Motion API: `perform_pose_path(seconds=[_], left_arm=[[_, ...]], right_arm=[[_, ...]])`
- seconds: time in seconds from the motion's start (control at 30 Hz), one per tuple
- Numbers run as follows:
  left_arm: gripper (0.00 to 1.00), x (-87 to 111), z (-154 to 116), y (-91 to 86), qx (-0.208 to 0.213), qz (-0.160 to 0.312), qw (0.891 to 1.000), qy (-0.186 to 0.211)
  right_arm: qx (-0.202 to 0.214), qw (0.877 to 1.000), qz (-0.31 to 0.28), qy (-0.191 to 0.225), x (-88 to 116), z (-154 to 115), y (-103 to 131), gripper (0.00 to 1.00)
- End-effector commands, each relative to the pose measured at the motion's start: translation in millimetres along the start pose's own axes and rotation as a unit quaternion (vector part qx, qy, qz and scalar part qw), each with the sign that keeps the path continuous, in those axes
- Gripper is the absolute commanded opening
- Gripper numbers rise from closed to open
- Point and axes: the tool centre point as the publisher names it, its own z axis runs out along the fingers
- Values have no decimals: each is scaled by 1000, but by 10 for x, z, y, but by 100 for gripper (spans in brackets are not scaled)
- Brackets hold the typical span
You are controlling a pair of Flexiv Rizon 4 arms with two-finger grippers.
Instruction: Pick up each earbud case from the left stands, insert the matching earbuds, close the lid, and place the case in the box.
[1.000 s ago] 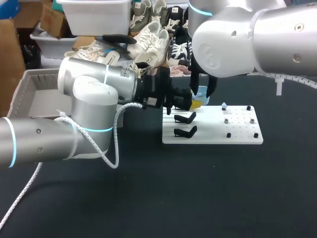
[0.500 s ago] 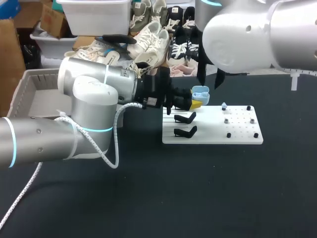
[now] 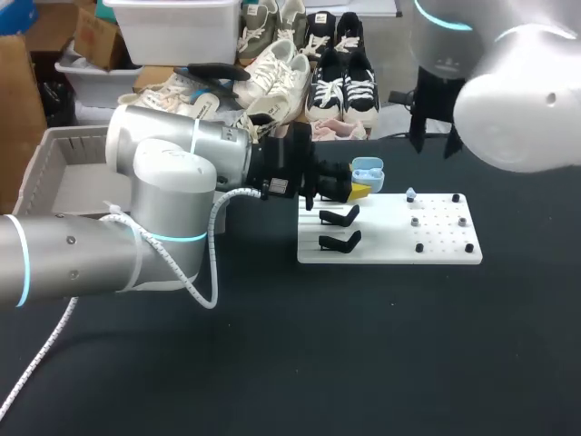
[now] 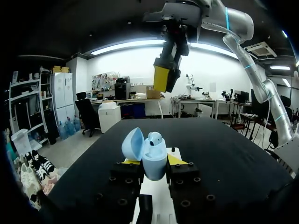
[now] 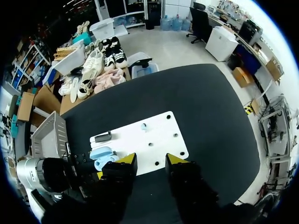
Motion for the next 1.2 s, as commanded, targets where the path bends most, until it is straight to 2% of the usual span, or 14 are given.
perform_pose_path(seconds=[0.03,0.37,0.63,0.8,0.97,1.2], left_arm=[[0,3,2,-7,-2,0,1000,-1],[0,3,2,-7,-2,0,1000,-1],[0,3,2,-7,-2,0,1000,-1],[0,3,2,-7,-2,0,1000,-1],[0,3,2,-7,-2,0,1000,-1],[0,3,2,-7,-2,0,1000,-1]], right_arm=[[-31,999,-2,-26,-46,192,-126,39],[-24,999,-28,3,-90,734,-22,39],[-49,999,-12,21,-138,1038,-46,39],[-52,998,-8,23,-161,1158,-58,39],[-34,999,-10,24,-136,1235,-12,39],[-58,997,12,42,-102,1299,87,39]])
